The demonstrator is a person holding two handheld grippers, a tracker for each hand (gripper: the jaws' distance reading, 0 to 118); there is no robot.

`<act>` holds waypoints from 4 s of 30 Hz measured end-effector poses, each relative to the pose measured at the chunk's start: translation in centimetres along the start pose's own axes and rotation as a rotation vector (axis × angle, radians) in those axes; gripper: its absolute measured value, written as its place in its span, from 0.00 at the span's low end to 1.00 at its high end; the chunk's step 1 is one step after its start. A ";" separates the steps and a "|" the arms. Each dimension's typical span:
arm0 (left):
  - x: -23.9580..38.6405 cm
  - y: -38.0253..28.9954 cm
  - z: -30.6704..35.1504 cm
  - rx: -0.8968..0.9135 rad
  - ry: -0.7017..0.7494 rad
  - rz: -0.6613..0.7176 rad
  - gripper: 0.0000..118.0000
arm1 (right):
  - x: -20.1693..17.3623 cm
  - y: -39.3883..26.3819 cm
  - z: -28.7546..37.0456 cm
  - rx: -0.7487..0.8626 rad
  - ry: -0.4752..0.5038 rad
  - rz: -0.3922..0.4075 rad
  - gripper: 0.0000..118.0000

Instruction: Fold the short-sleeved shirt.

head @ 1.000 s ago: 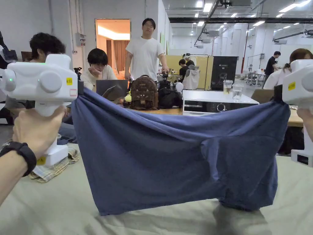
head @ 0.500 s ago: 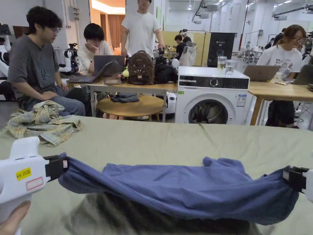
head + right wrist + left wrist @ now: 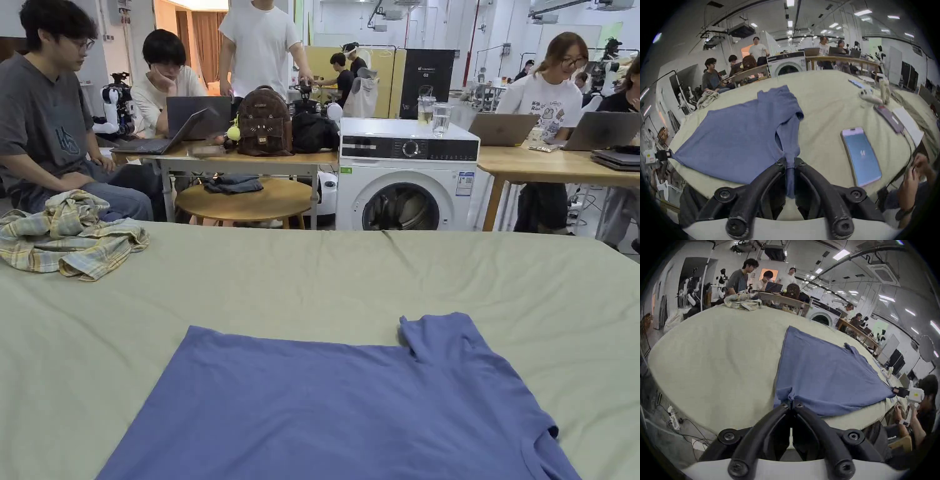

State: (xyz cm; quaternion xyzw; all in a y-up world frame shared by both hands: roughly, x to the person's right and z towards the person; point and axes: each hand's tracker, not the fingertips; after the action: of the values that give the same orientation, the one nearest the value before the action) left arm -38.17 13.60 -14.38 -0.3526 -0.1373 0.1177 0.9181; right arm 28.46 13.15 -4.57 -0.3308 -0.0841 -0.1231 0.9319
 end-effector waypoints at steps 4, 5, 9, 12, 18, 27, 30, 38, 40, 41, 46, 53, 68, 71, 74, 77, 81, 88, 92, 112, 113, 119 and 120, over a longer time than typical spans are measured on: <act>0.8 -0.6 -0.6 -0.028 0.019 -0.027 0.00 | -0.1 -2.2 -0.7 -0.022 0.003 -0.008 0.04; 0.9 -0.8 -0.8 -0.031 0.026 -0.037 0.00 | 0.0 -2.6 -0.6 -0.025 0.011 -0.011 0.05; 0.3 -1.1 -0.9 -0.039 0.049 -0.035 0.42 | 0.4 -2.7 -0.5 -0.027 0.017 -0.013 0.47; 0.3 -0.9 -0.1 0.012 0.067 -0.039 0.56 | 0.5 -1.9 0.3 0.007 0.025 -0.003 0.48; 4.2 2.5 2.1 0.223 0.073 -0.160 0.56 | -2.8 1.6 2.1 0.190 0.039 0.095 0.48; 10.4 5.8 1.1 0.327 -0.047 -0.246 0.30 | -9.6 5.5 1.8 0.298 0.123 0.180 0.31; 10.8 5.8 0.4 0.326 -0.057 -0.245 0.00 | -11.0 5.3 1.8 0.304 0.123 0.204 0.02; 10.9 5.3 0.5 0.338 -0.064 -0.254 0.00 | -12.0 4.5 1.6 0.292 0.124 0.232 0.00; 10.2 5.6 0.4 0.326 -0.079 -0.229 0.00 | -11.6 4.4 1.4 0.288 0.142 0.202 0.00; 9.9 5.7 0.4 0.332 -0.088 -0.214 0.00 | -11.4 4.5 1.4 0.287 0.146 0.190 0.00; 9.8 7.6 -1.6 0.286 -0.077 -0.213 0.00 | -10.6 4.6 0.7 0.257 0.182 0.123 0.00; 8.8 13.3 -10.2 0.140 -0.072 -0.158 0.00 | -9.9 4.4 -1.4 0.195 0.210 0.085 0.00; 4.0 26.5 -38.2 -0.288 0.217 -0.085 0.43 | -6.2 6.6 -5.0 0.087 0.158 0.035 0.00; 3.6 26.2 -39.5 -0.269 0.208 -0.101 0.42 | -5.0 7.4 -5.7 0.071 0.116 0.061 0.00; 4.5 25.7 -39.4 -0.275 0.239 -0.190 0.35 | -4.1 8.3 -6.4 0.059 0.106 0.031 0.00; 5.7 25.9 -39.8 -0.301 0.236 -0.287 0.23 | -3.6 10.8 -7.9 0.060 0.128 -0.005 0.00; 6.7 25.6 -40.3 -0.319 0.235 -0.298 0.00 | -3.2 17.6 -13.0 -0.048 0.098 0.007 0.33; 6.7 26.3 -40.0 -0.404 0.226 -0.180 0.00 | -2.5 26.2 -27.3 -0.253 0.015 -0.005 0.52; 6.5 25.9 -39.7 -0.394 0.215 -0.182 0.00 | -1.9 26.4 -31.9 -0.409 -0.028 -0.006 0.52; 14.0 34.9 -15.2 0.202 0.160 -0.332 0.00 | -6.6 34.0 -13.6 0.068 -0.054 0.094 0.00; 14.5 35.8 -13.1 0.232 0.144 -0.325 0.00 | -7.2 34.8 -11.4 0.112 -0.061 0.106 0.00; 16.0 40.6 -3.9 0.407 0.144 -0.322 0.00 | -8.6 40.7 -2.0 0.304 -0.076 0.102 0.00; 16.4 41.6 -2.7 0.441 0.143 -0.323 0.00 | -9.2 41.7 -0.9 0.324 -0.089 0.115 0.00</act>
State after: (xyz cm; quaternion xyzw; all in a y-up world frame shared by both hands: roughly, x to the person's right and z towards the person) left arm -26.88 47.11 -41.80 -0.1251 -0.0977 -0.0283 0.9869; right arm 31.62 45.52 -32.31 -0.1858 -0.1250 -0.0398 0.9738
